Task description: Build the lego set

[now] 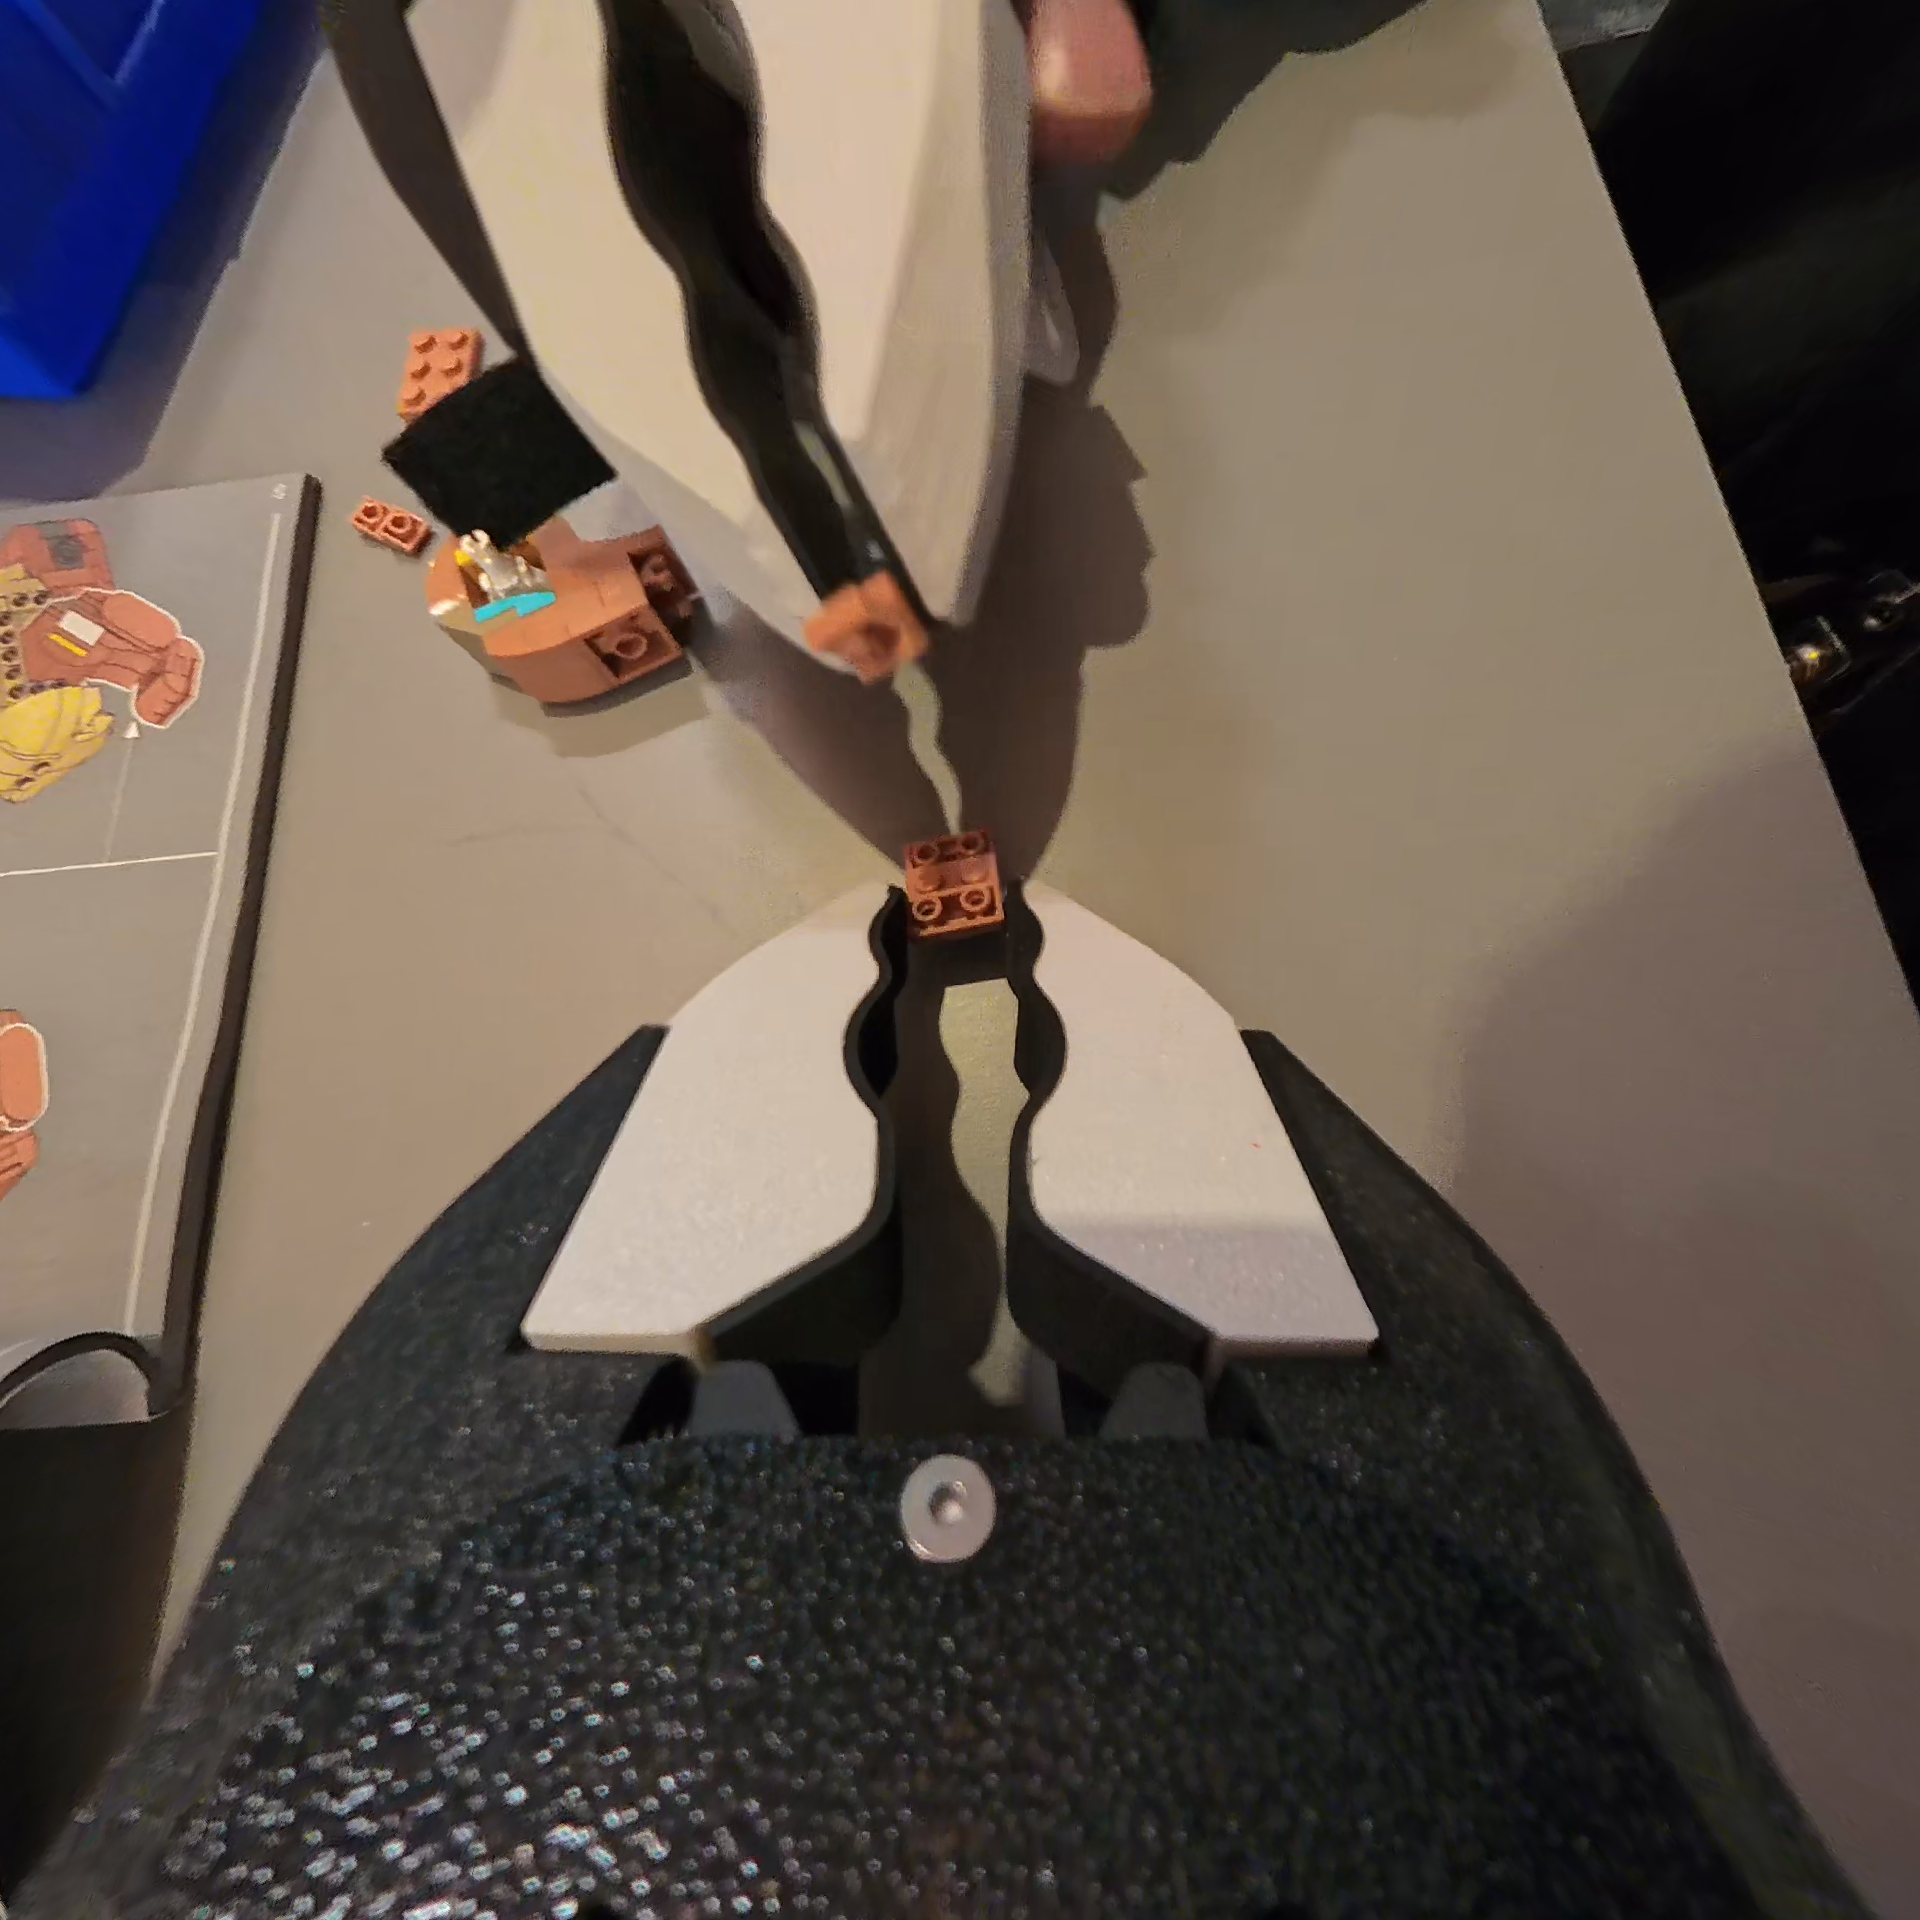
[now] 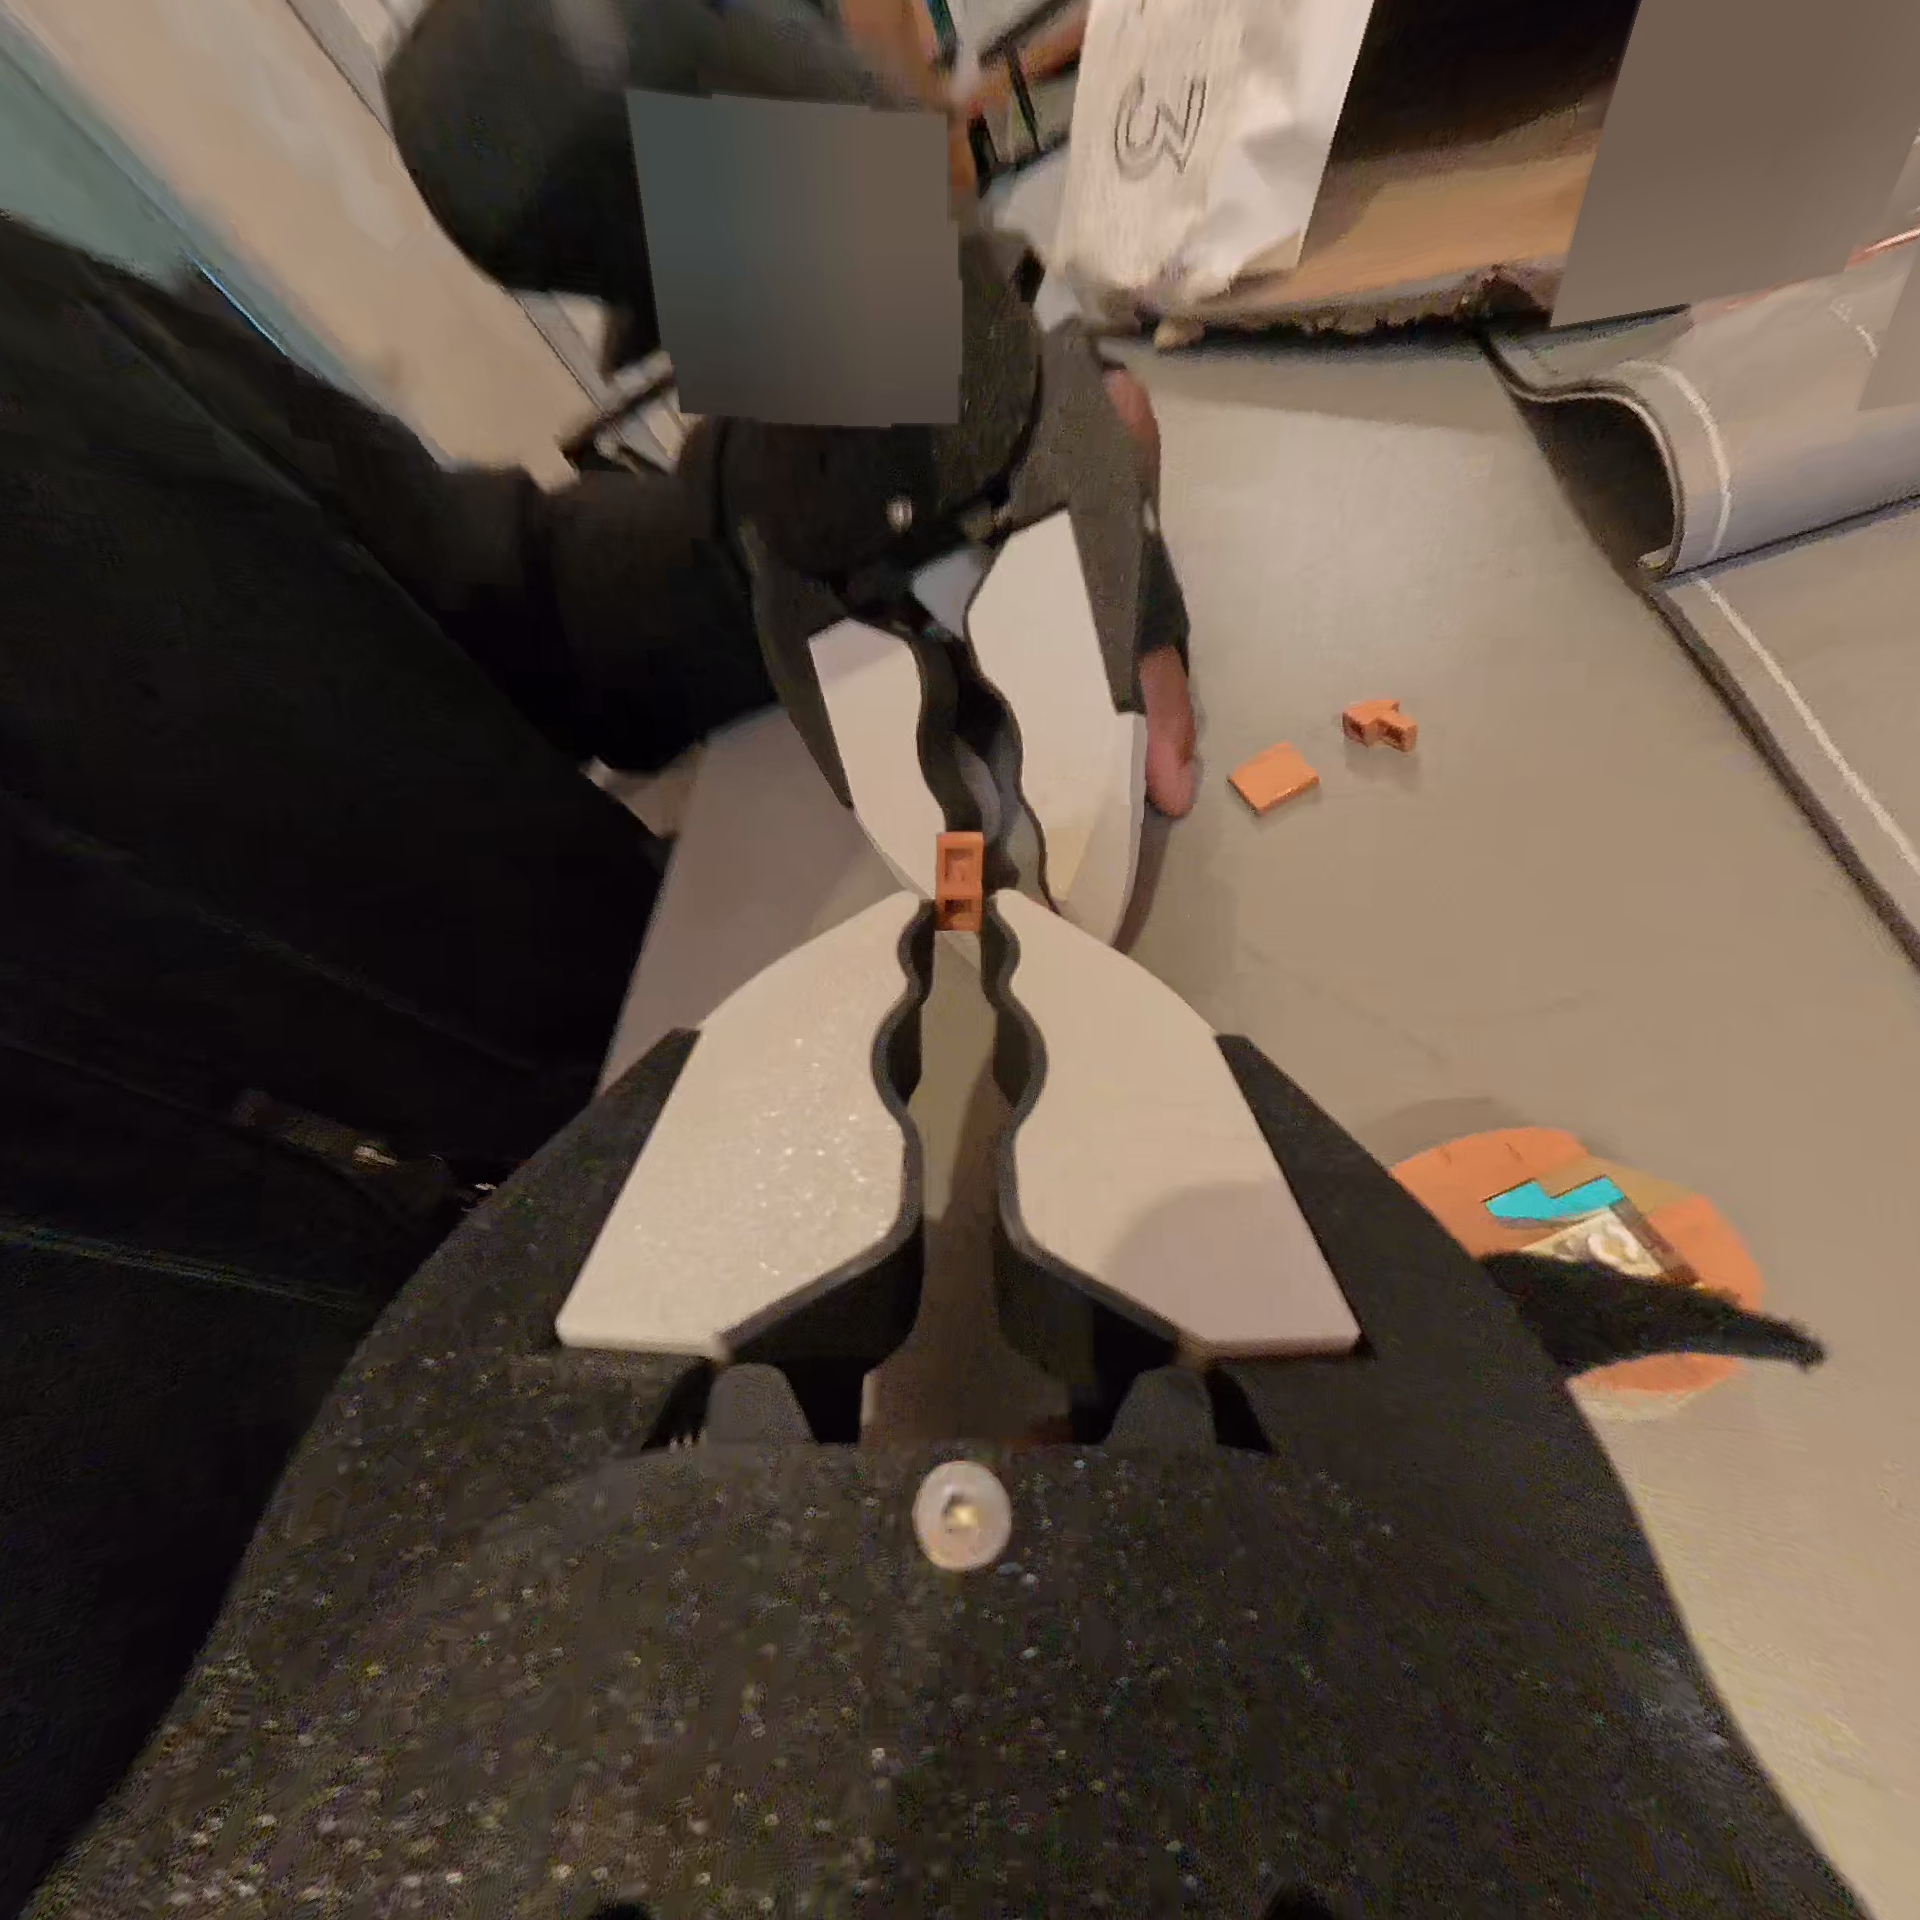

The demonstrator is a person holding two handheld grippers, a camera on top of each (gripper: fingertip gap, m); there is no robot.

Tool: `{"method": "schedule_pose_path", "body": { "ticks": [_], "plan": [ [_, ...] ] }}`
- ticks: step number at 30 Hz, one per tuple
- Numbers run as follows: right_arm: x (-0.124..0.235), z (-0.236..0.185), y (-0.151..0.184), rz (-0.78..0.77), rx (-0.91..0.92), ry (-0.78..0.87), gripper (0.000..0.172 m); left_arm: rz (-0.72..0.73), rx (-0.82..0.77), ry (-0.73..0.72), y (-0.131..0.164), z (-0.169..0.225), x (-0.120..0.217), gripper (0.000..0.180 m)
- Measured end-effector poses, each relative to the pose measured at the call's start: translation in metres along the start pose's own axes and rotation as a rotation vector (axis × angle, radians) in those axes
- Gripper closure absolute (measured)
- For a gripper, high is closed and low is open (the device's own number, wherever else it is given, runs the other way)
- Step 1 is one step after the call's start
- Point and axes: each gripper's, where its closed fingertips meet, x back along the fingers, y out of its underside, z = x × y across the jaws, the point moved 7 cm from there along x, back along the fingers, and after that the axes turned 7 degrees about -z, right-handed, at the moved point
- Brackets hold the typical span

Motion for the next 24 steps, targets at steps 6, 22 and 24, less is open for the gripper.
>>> {"method": "schedule_pose_path", "body": {
  "ticks": [6,22,24],
  "plan": [
    [0.015,0.002,-0.007,0.169,-0.109,-0.163,0.164,0.018,0.001,-0.029,0.0,0.0,0.002,0.157],
    [-0.004,-0.02,-0.005,0.093,-0.23,-0.435,0.164,0.438,-0.269,-0.19,-0.029,0.008,0.049,0.16],
    [-0.008,-0.024,-0.004,0.067,-0.234,-0.452,0.164,0.457,-0.348,-0.161,-0.03,0.013,0.049,0.163]
  ]
}}
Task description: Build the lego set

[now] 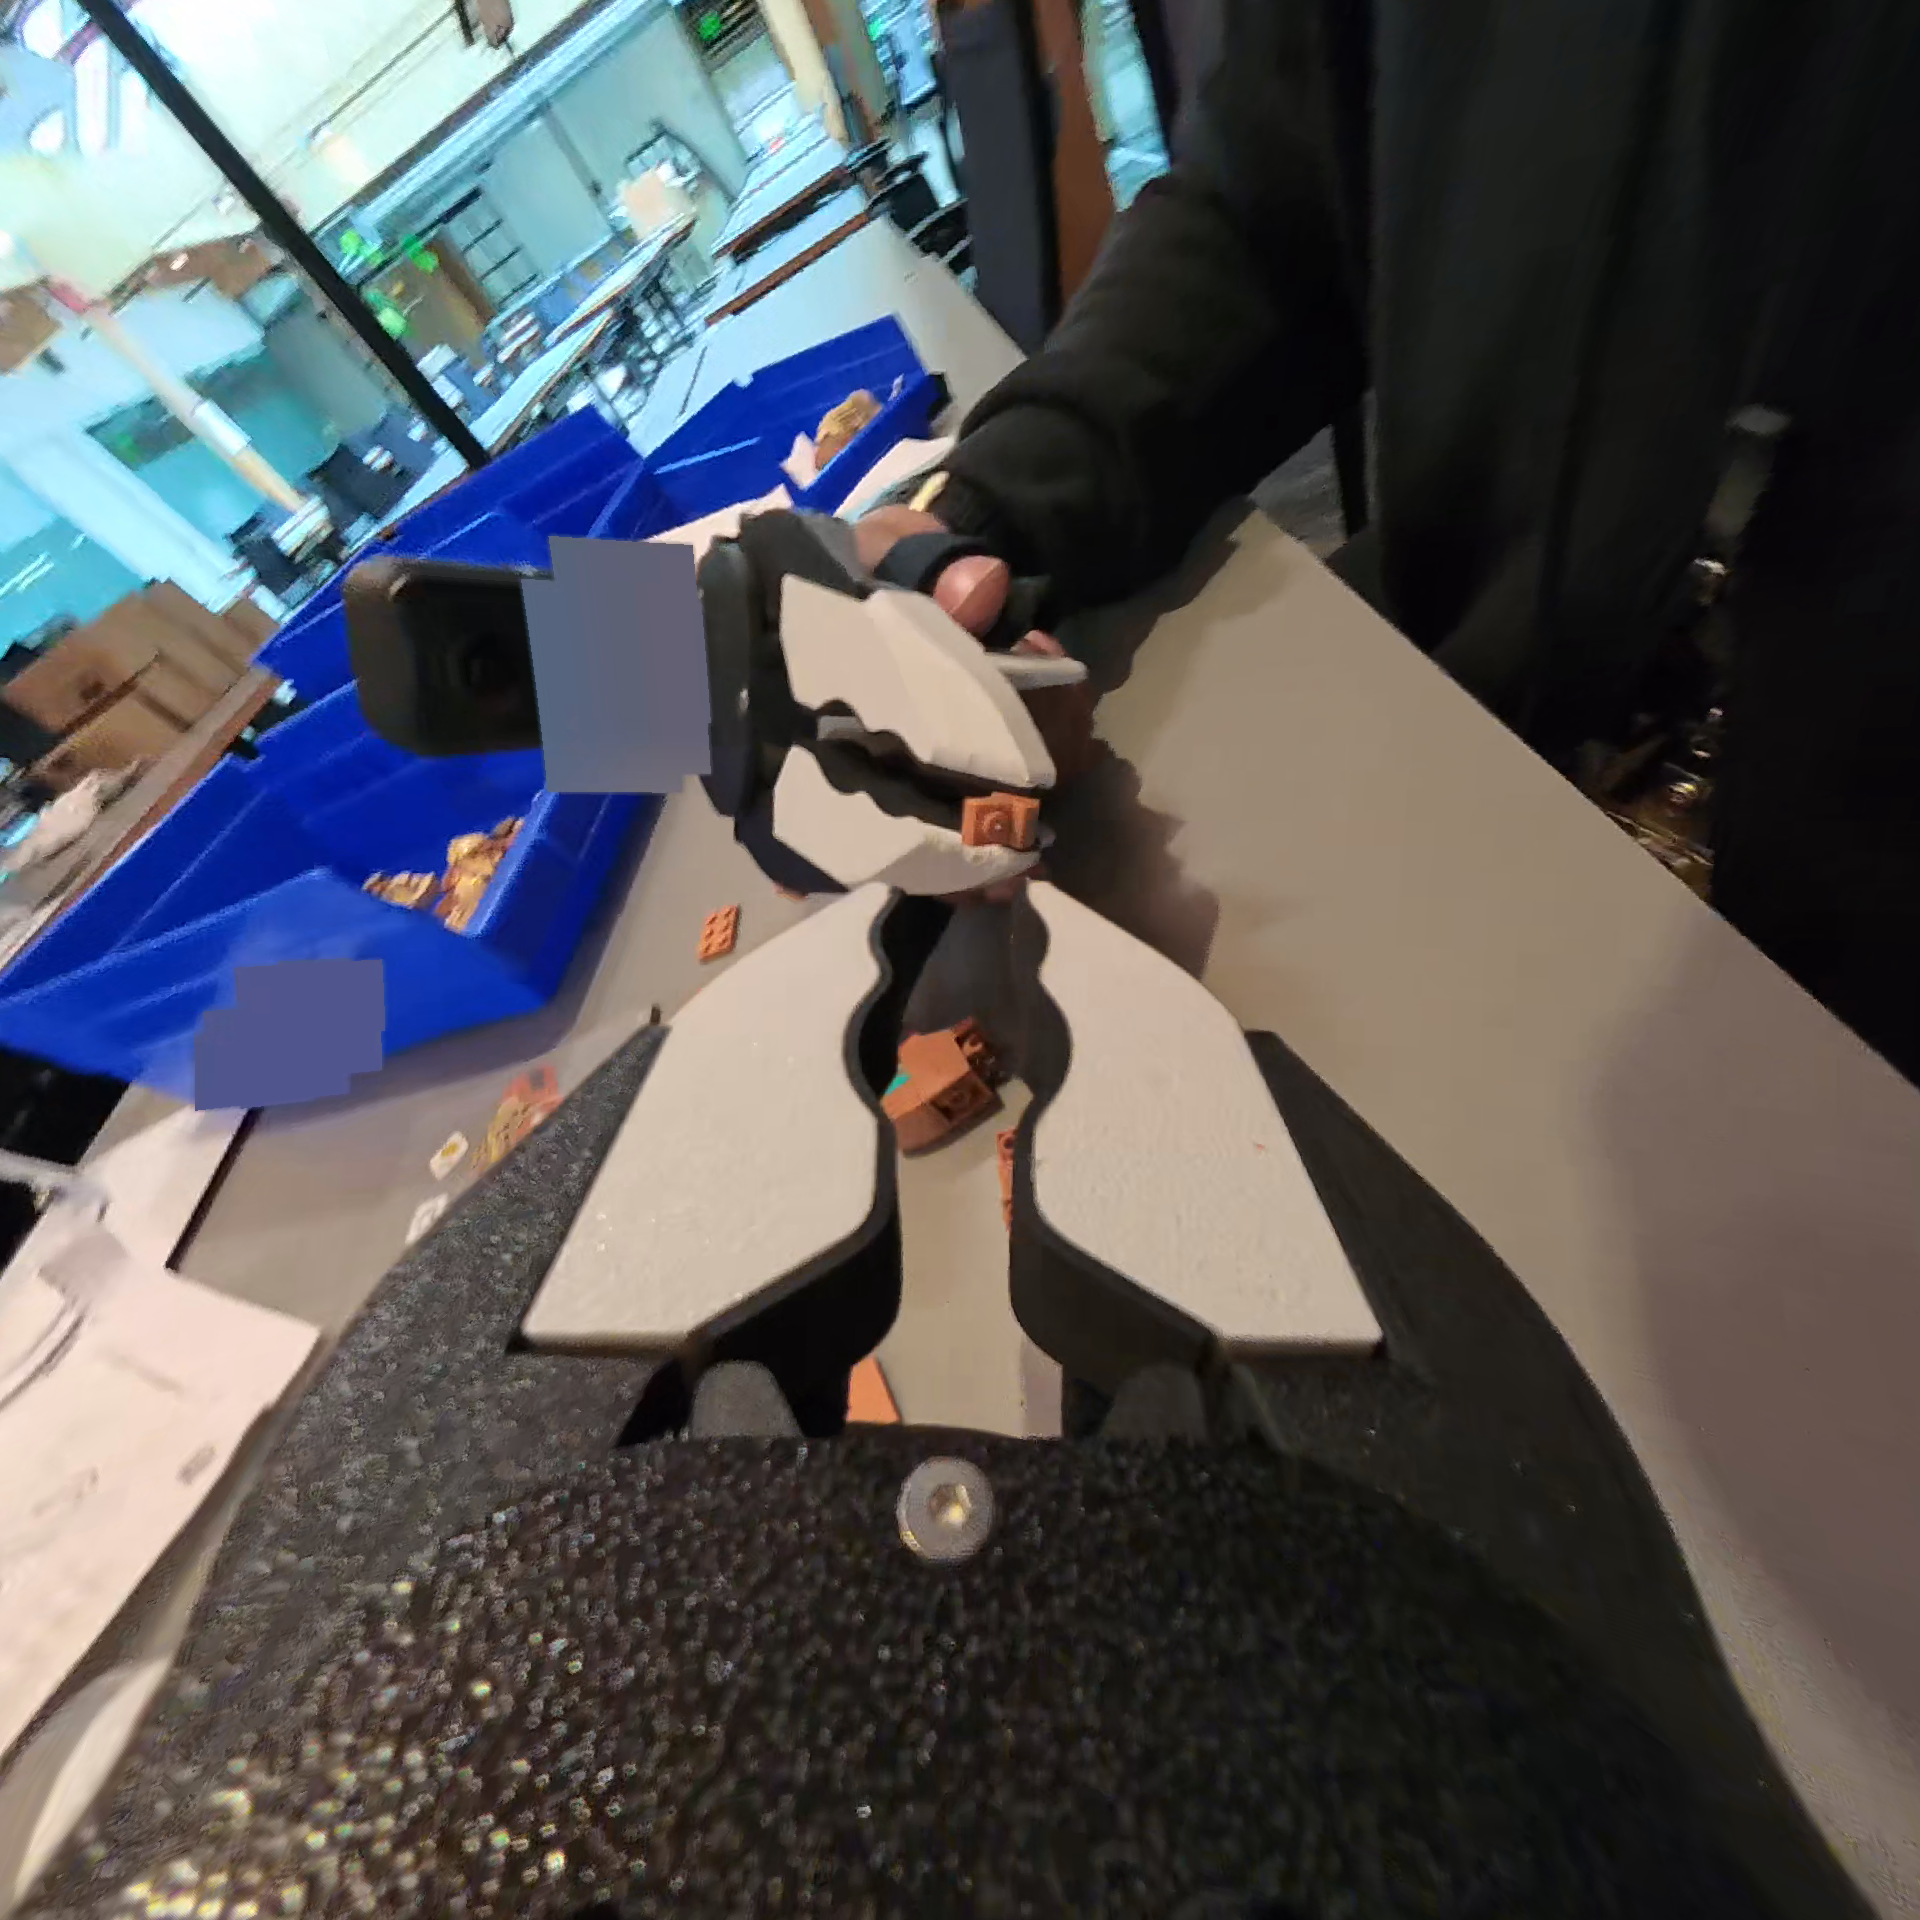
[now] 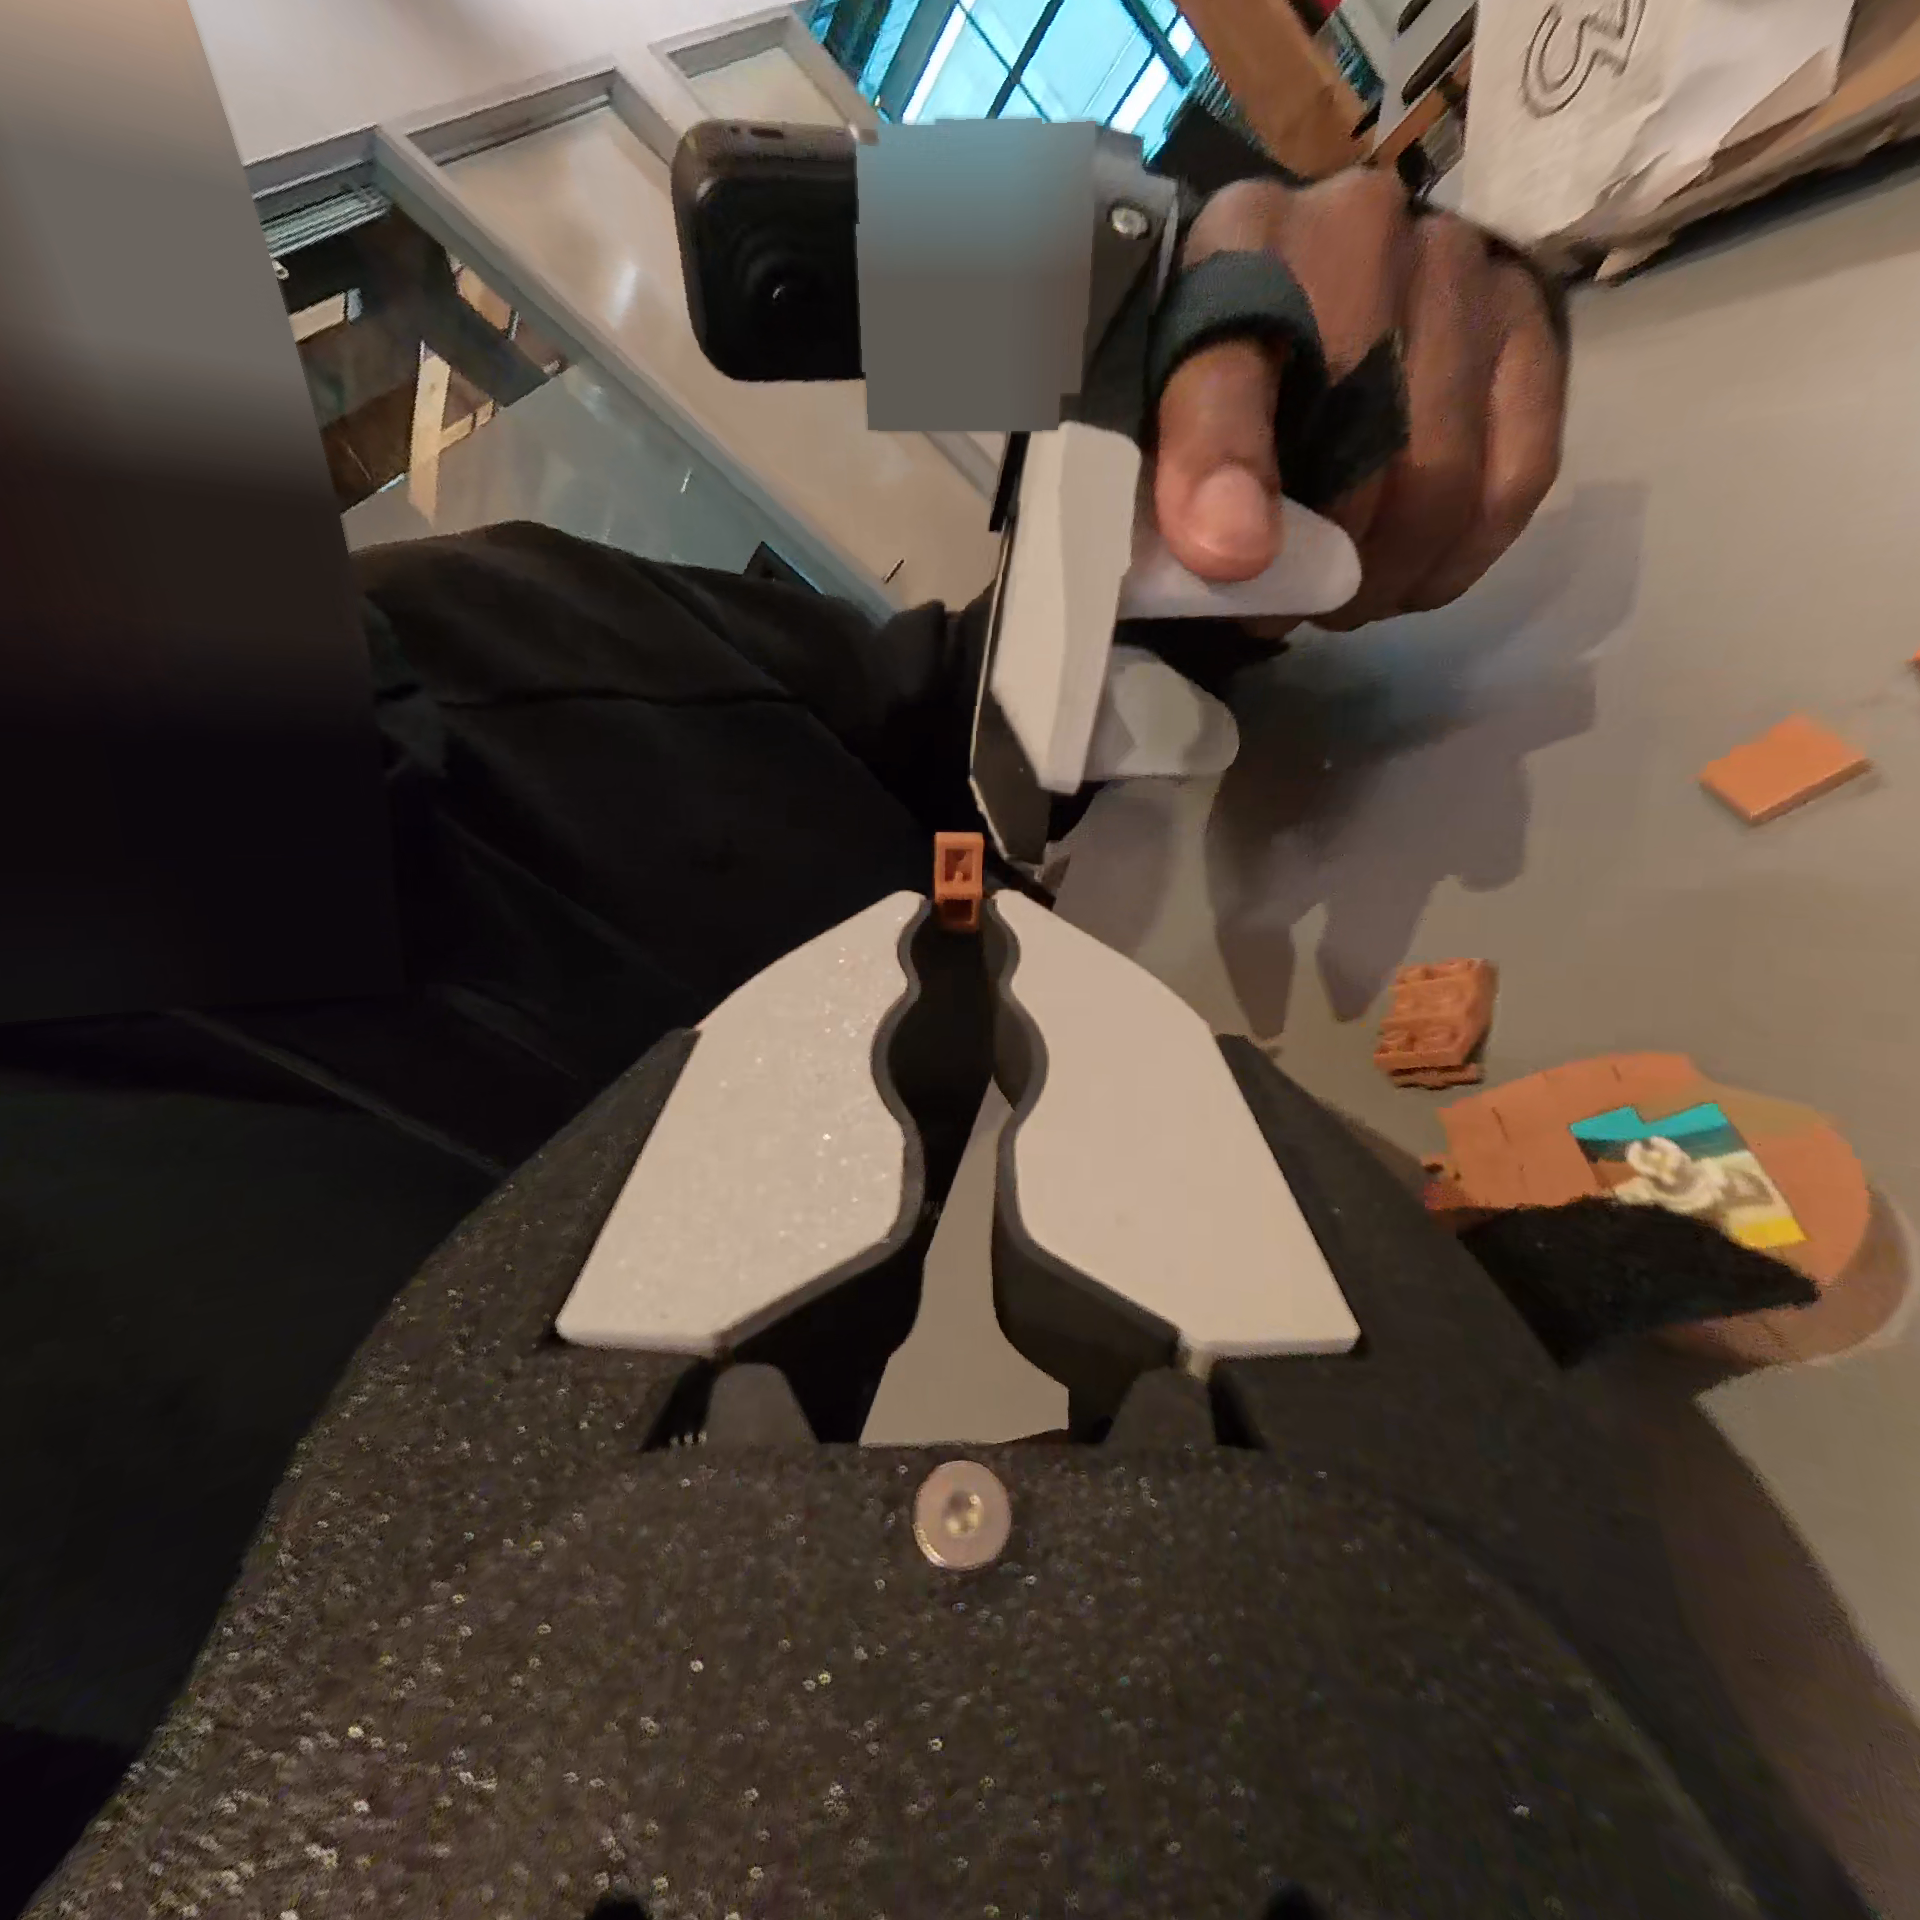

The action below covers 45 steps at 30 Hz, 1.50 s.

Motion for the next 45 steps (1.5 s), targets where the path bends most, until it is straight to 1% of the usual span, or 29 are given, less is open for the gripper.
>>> {"method": "schedule_pose_path", "body": {
  "ticks": [4,8,14,17,19,22,24,26,28,30,32,35,37,40,45],
  "plan": [
    [-0.004,-0.001,0.003,-0.036,-0.006,0.007,0.164,0.065,-0.021,0.093,-0.006,0.002,-0.001,0.163],
    [-0.005,-0.001,0.005,-0.064,-0.007,0.015,0.164,0.096,-0.022,0.17,-0.011,0.004,-0.003,0.165],
    [-0.011,-0.002,0.011,-0.143,0.006,0.026,0.164,0.05,0.005,0.281,-0.006,0.012,-0.011,0.173],
    [-0.009,-0.001,0.013,-0.159,0.013,0.053,0.164,0.032,0.043,0.3,-0.003,0.013,-0.014,0.174],
    [-0.004,0.001,0.012,-0.153,0.025,0.092,0.163,0.008,0.091,0.287,0.0,0.011,-0.016,0.175],
    [0.007,0.002,0.009,-0.129,0.065,0.169,0.162,-0.006,0.197,0.252,0.004,0.006,-0.018,0.176],
    [0.016,-0.001,0.005,-0.11,0.122,0.224,0.161,0.001,0.272,0.228,0.006,0.001,-0.016,0.176],
    [0.023,-0.002,0.001,-0.092,0.203,0.331,0.161,0.008,0.388,0.196,0.009,-0.007,-0.014,0.176],
    [0.029,0.0,-0.002,-0.097,0.32,0.468,0.16,0.016,0.53,0.155,0.015,-0.018,-0.012,0.176],
    [0.031,0.002,-0.002,-0.128,0.483,0.637,0.158,0.034,0.703,0.132,0.022,-0.027,-0.01,0.176],
    [0.028,0.002,-0.002,-0.154,0.633,0.76,0.154,0.061,0.863,0.131,0.029,-0.033,-0.008,0.176],
    [0.024,0.003,-0.008,-0.116,0.792,0.926,0.15,0.094,1.042,0.142,0.037,-0.037,-0.007,0.176],
    [0.023,0.003,-0.01,-0.107,0.893,1.031,0.147,0.109,1.129,0.155,0.041,-0.038,-0.008,0.176],
    [0.017,0.002,-0.01,-0.126,1.02,1.121,0.147,0.141,1.219,0.194,0.042,-0.036,-0.011,0.176],
    [0.006,0.004,-0.007,-0.187,1.082,1.147,0.151,0.149,1.266,0.236,0.041,-0.033,-0.016,0.176]
  ]
}}
